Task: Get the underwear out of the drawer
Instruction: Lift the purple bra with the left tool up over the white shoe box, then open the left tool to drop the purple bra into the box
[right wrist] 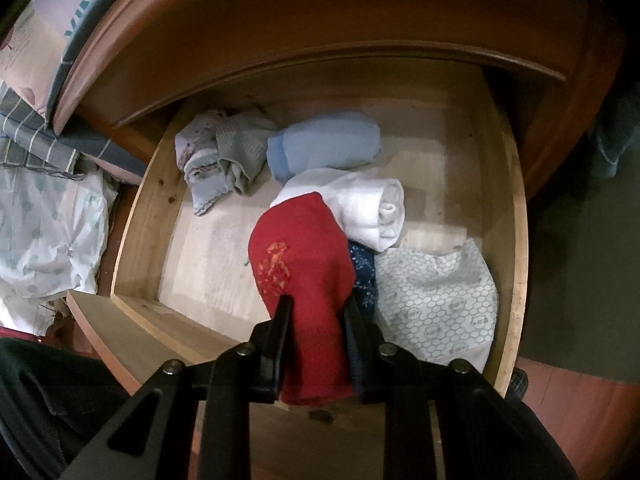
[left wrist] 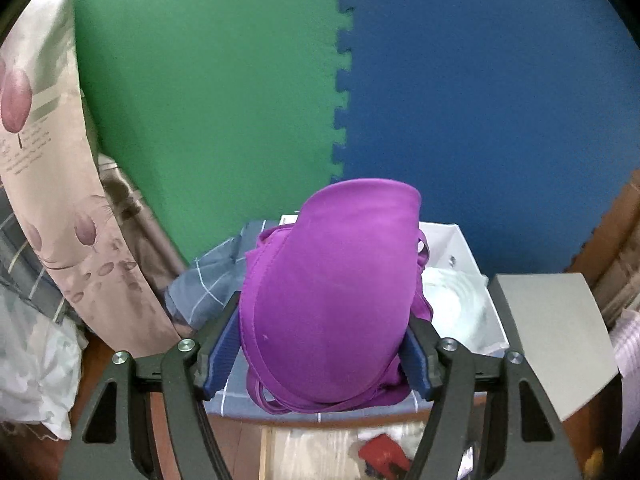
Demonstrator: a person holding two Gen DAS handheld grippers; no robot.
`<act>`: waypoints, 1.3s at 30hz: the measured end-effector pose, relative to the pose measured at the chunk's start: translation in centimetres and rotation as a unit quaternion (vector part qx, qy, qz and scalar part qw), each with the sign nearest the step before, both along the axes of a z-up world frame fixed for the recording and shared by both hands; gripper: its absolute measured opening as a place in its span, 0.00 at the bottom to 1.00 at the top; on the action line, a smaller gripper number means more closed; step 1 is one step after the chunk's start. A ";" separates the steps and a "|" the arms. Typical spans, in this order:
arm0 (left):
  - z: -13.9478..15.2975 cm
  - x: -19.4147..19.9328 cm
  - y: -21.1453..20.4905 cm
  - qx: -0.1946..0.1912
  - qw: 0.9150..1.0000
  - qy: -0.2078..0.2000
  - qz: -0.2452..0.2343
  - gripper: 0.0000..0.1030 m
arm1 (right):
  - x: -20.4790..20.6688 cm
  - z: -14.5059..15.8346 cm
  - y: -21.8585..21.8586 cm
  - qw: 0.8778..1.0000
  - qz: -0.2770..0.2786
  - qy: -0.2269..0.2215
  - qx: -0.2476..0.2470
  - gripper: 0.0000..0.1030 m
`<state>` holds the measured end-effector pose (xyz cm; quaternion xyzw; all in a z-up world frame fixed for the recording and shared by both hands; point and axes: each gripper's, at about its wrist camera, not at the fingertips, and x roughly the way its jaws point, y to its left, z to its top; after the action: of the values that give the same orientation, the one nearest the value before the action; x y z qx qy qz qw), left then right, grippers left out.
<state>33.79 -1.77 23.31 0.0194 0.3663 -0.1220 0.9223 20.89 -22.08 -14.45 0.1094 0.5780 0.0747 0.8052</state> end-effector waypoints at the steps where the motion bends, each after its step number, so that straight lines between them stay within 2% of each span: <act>1: -0.5 1.2 -0.4 0.001 1.000 0.008 0.003 0.64 | -0.1 0.0 0.0 1.000 -0.001 -0.001 -0.001 0.23; 6: -3.5 4.7 -2.3 0.021 0.999 0.038 0.021 0.64 | -0.2 0.2 -0.1 1.000 -0.005 -0.005 0.006 0.23; 10: -6.3 7.2 -3.1 0.024 0.997 0.066 0.038 0.64 | -0.3 0.5 -0.3 1.000 -0.007 -0.010 0.012 0.23; 15: -8.9 9.1 -4.3 0.054 0.994 0.077 0.048 0.64 | -0.2 0.8 -0.6 1.000 -0.012 -0.013 0.019 0.23; 22: -12.0 10.7 -4.4 0.056 0.991 0.109 0.061 0.67 | -0.2 1.0 -0.9 0.999 -0.016 -0.014 0.027 0.23; 27: -12.3 10.8 -4.5 0.063 0.990 0.111 0.058 0.78 | 0.0 0.8 -1.0 0.999 -0.018 -0.011 0.030 0.23; 32: -12.2 10.5 -4.5 0.051 0.991 0.113 0.051 0.82 | 0.0 0.7 -1.0 0.999 -0.018 -0.012 0.027 0.23; 39: -9.6 7.7 -4.7 0.037 0.997 0.055 0.026 0.85 | 0.1 0.5 -0.7 1.000 -0.018 -0.010 0.020 0.23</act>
<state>41.44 -6.45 13.70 0.0372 0.4208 -0.0854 0.9024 21.01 -22.77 -13.96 0.1348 0.5659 0.0724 0.8101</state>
